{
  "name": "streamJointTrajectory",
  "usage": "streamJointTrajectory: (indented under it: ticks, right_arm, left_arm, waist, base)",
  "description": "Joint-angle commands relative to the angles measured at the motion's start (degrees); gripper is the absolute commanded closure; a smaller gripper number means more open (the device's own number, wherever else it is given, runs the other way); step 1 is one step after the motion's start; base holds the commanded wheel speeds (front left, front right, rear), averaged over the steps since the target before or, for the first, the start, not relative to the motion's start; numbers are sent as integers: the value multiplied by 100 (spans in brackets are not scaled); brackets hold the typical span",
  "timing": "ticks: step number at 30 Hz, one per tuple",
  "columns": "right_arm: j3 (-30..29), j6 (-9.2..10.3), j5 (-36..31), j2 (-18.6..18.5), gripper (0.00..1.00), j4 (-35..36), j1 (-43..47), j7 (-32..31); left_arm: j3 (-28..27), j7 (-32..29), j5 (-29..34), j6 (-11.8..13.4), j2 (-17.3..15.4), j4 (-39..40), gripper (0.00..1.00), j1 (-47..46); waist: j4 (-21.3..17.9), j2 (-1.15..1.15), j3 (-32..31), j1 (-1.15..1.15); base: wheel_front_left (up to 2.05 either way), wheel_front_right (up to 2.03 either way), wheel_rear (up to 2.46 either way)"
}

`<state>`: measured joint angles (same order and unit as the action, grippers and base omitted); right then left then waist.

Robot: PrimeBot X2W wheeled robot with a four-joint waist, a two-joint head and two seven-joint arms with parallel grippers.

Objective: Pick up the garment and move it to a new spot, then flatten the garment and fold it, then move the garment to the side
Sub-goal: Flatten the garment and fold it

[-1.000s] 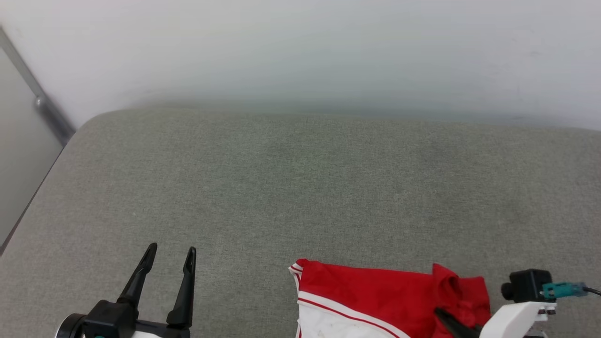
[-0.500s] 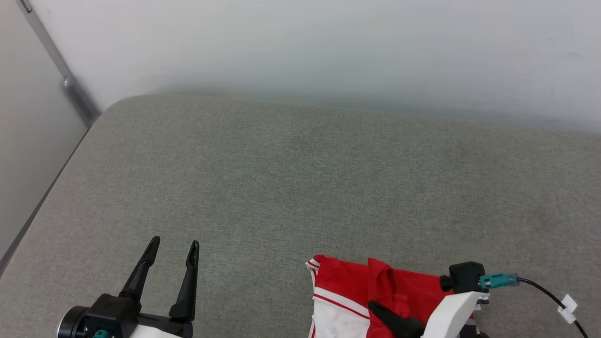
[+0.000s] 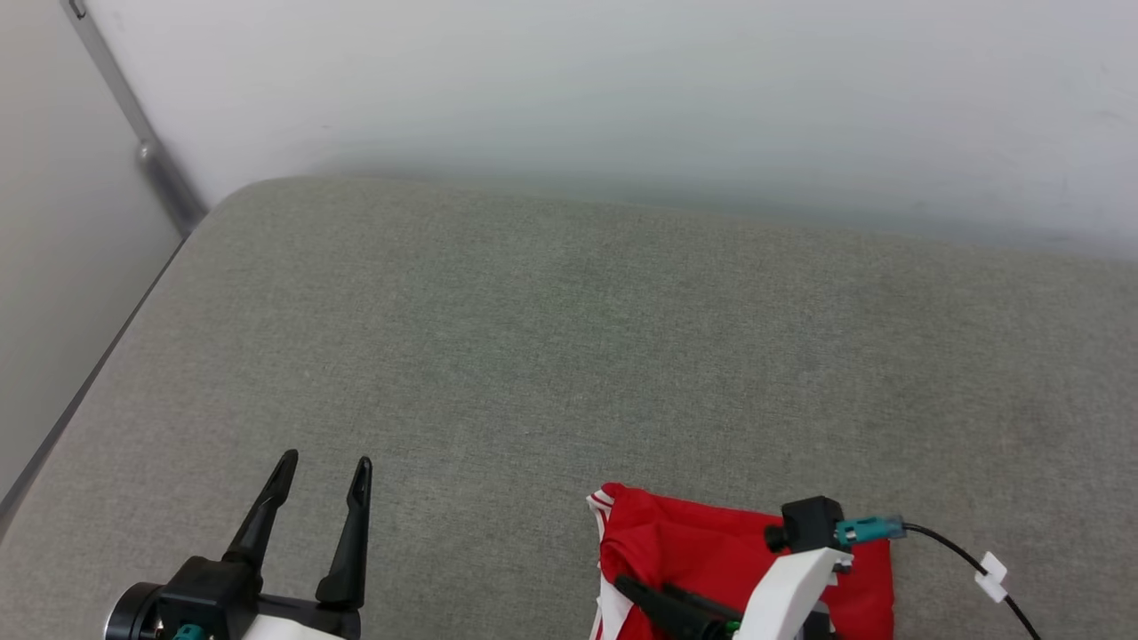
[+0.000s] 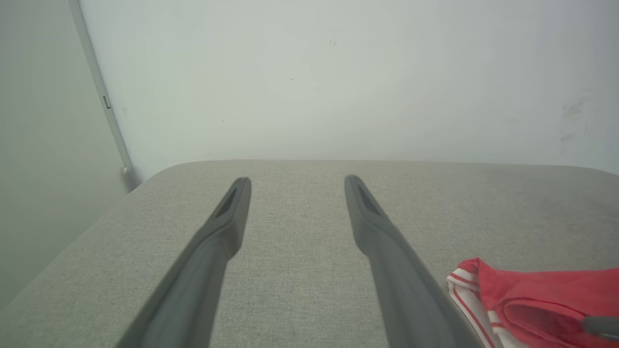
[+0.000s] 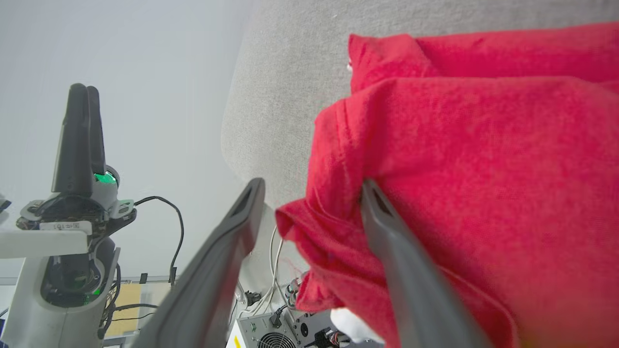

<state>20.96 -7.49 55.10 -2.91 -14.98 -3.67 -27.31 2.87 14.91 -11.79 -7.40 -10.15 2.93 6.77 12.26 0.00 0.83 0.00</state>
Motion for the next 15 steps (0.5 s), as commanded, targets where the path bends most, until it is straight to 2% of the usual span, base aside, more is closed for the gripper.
streamJointTrajectory:
  ticks: [1, 4, 8, 15]
  right_arm:
    - [88, 0, 72, 5, 0, 61, -135, 50]
    - [106, 0, -136, 6, 0, 196, -250, 119]
    - [-250, 0, -938, 0, 0, 471, -427, 191]
    - [-798, 0, -2726, -741, 0, 1115, -721, 831]
  left_arm:
    - [-17, 41, -6, -6, -19, -10, 0, 10]
    - [-19, 41, -9, -6, -14, -2, 0, 28]
    - [-20, 40, -39, -7, -26, 7, 0, 21]
    - [8, 34, -46, -6, 53, 25, 0, -63]
  waist:
    - [-43, 0, -21, 0]
    - [-126, 0, -44, 0]
    - [-284, 0, -54, 0]
    - [-602, 0, -48, 0]
  base:
    - [0, 0, 0]
    - [0, 0, 0]
    - [0, 0, 0]
    - [0, 0, 0]
